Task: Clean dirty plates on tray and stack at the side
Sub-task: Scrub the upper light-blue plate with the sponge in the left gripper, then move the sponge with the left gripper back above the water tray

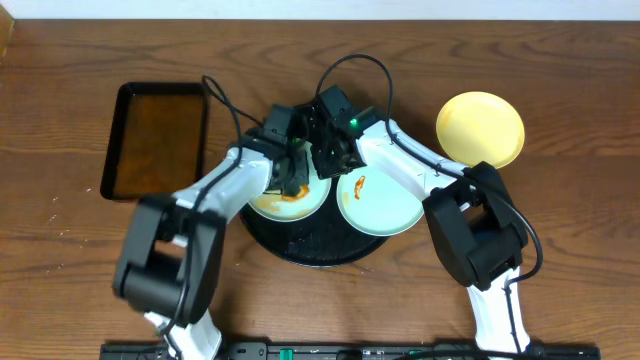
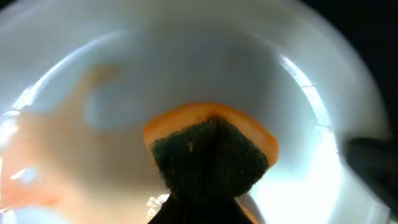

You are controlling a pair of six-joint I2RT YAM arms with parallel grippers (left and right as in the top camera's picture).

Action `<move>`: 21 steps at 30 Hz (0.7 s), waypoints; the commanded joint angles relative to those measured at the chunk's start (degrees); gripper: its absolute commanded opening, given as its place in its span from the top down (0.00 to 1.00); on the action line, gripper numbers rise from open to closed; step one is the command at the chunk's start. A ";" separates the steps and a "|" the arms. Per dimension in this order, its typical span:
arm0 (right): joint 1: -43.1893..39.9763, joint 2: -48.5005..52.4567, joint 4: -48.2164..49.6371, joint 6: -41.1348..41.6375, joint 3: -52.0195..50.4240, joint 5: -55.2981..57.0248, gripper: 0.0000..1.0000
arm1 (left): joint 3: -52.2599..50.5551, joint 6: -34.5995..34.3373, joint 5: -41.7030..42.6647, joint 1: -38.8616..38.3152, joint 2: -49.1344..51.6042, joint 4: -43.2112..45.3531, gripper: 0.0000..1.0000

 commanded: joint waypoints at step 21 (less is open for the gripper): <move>-0.74 -0.24 -0.76 -0.63 0.44 3.54 0.99 | 0.31 5.25 -6.40 12.79 -14.51 -6.47 0.93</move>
